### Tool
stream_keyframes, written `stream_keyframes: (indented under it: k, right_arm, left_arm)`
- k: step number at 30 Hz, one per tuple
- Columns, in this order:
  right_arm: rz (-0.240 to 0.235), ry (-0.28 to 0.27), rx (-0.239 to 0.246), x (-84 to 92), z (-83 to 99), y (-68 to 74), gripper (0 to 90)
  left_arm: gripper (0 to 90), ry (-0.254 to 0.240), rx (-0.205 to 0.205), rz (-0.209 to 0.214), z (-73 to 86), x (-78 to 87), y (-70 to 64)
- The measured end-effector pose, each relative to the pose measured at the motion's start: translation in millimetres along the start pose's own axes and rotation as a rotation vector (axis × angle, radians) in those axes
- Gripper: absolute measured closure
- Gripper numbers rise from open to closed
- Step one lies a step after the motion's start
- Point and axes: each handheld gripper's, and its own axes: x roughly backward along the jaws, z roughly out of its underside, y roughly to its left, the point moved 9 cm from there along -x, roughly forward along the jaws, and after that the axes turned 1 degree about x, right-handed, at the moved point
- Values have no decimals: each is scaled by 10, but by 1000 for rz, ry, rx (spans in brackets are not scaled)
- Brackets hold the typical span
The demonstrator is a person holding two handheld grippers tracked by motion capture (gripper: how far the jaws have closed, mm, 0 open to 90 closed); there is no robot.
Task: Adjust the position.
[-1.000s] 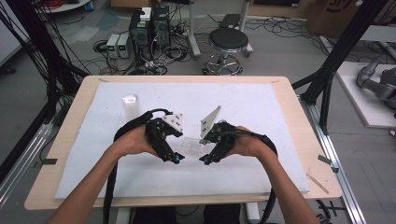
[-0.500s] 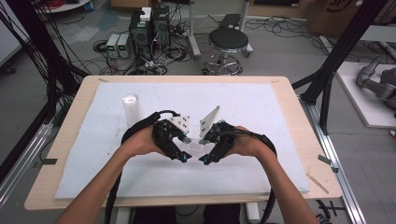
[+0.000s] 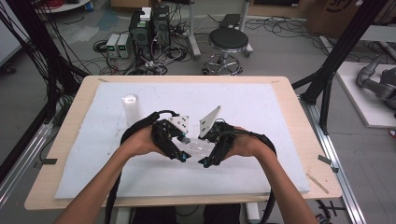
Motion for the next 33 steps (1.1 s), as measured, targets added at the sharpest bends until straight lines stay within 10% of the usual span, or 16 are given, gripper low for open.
stream_keyframes:
  k: [8,26,33]
  right_arm:
    - [16,-137,-21,135,-68,-39,135]
    - [140,-595,-111,522,-65,-70,135]
    - [133,-678,-138,553,-25,-70,135]
  left_arm:
    - [417,-92,13,-5,56,-50,9]
    - [418,-648,89,-18,237,51,24]
    - [418,-681,71,-17,224,116,16]
